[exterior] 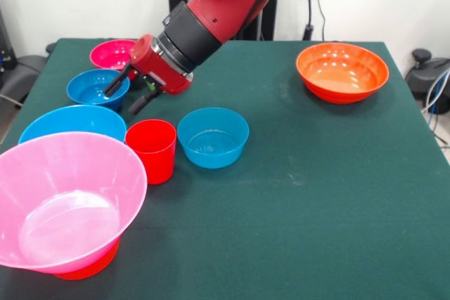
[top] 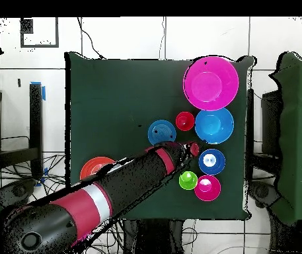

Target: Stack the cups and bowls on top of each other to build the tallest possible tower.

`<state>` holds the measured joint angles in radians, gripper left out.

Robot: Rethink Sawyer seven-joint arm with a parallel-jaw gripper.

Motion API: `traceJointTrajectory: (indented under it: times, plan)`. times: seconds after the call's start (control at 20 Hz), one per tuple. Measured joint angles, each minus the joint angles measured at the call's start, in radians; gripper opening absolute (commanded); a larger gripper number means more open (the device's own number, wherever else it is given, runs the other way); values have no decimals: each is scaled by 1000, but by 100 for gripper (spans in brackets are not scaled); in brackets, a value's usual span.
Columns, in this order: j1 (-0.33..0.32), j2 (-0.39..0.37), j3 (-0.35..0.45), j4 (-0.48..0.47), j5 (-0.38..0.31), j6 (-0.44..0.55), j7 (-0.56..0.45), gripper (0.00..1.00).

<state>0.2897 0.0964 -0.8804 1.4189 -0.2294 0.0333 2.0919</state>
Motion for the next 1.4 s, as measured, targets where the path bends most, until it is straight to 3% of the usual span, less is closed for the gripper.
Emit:
traceJointTrajectory:
  times: [0.7, 1.4]
  plan:
    - [-45, -1, 2, -2, 0, 0, 0, 100]
    - [-91, -20, 73, -2, -1, -32, 0, 100]
